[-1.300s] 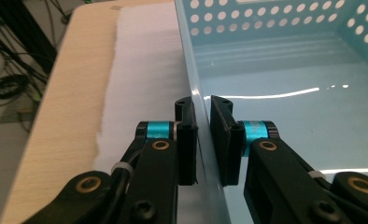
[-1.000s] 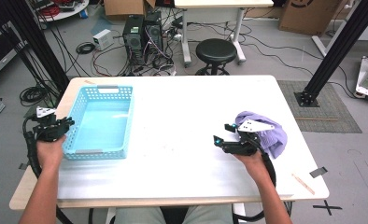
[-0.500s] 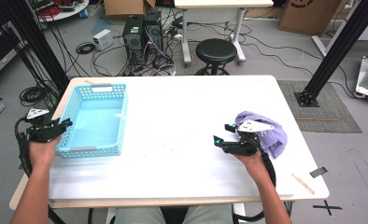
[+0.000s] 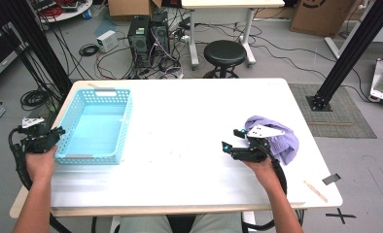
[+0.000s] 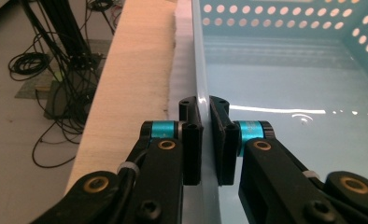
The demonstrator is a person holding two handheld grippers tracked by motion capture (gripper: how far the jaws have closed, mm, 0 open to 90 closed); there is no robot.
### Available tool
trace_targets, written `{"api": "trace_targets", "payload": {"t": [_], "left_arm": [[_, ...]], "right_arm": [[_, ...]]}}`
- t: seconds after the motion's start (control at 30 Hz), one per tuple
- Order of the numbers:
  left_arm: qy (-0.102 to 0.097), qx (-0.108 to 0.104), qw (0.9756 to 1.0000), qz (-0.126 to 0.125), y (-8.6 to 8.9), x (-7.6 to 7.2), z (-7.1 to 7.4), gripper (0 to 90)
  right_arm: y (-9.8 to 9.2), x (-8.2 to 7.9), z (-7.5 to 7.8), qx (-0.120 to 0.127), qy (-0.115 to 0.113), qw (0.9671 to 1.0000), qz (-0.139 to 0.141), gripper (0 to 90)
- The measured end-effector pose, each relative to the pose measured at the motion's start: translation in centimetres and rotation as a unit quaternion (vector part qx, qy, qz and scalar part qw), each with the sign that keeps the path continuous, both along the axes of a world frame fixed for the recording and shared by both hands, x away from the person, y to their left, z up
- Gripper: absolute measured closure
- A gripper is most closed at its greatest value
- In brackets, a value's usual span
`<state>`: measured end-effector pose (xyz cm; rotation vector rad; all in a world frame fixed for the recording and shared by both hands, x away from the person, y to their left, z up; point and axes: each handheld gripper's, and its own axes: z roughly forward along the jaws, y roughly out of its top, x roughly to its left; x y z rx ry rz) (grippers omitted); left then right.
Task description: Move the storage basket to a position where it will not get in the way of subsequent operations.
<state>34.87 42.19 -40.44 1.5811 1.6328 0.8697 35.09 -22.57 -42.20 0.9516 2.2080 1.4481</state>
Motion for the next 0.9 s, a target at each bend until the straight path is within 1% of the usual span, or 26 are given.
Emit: {"api": "trace_targets", "payload": {"t": [0.07,0.23,0.33,0.47,0.57,0.67,0.7,0.73,0.77,0.8,0.87,0.9], "left_arm": [[-0.003,0.002,1.0,0.006,0.4,0.1,0.1,84.1],[-0.01,0.006,0.9998,0.015,1.3,0.3,0.2,84.0],[-0.007,-0.001,0.9997,0.022,1.8,0.4,0.0,84.0],[-0.011,-0.004,0.9994,0.032,2.6,0.5,-0.2,83.9],[-0.012,-0.003,0.9995,0.028,3.0,0.7,-0.2,83.9],[-0.013,-0.007,0.9997,0.021,3.1,0.7,-0.3,82.9],[-0.016,-0.012,0.9997,0.015,3.2,0.7,-0.4,77.6],[-0.017,-0.021,0.9996,0.012,3.2,0.7,-0.3,69.7],[-0.017,-0.027,0.9995,0.005,3.2,0.6,-0.3,67.7],[-0.018,-0.027,0.9995,0.001,3.1,0.5,-0.3,66.0],[-0.015,-0.026,0.9995,-0.005,3.1,0.4,-0.2,65.6],[-0.015,-0.026,0.9995,-0.003,3.1,0.3,-0.3,66.2]], "right_arm": [[0.0,0.0,-0.1,0.001,0.003,1.0,0.001,28.0],[0.1,0.0,-0.1,-0.002,0.002,1.0,0.002,28.1],[0.1,-0.1,-0.1,-0.002,0.003,1.0,0.002,28.0],[0.2,-0.1,-0.1,-0.002,0.002,1.0,0.002,28.0],[0.2,-0.1,-0.1,-0.003,0.003,1.0,0.002,28.1],[0.2,0.0,-0.2,-0.003,0.005,1.0,0.002,28.1],[0.2,0.0,-0.2,-0.004,0.006,1.0,0.002,28.0],[0.2,0.0,-0.2,-0.003,0.006,1.0,0.002,28.1],[0.2,0.0,-0.2,-0.003,0.006,1.0,0.002,28.1],[0.2,0.0,-0.2,-0.003,0.006,1.0,0.002,28.1],[0.2,0.0,-0.2,-0.004,0.005,1.0,0.001,28.1],[0.2,0.0,-0.2,-0.004,0.005,1.0,0.001,28.1]]}}
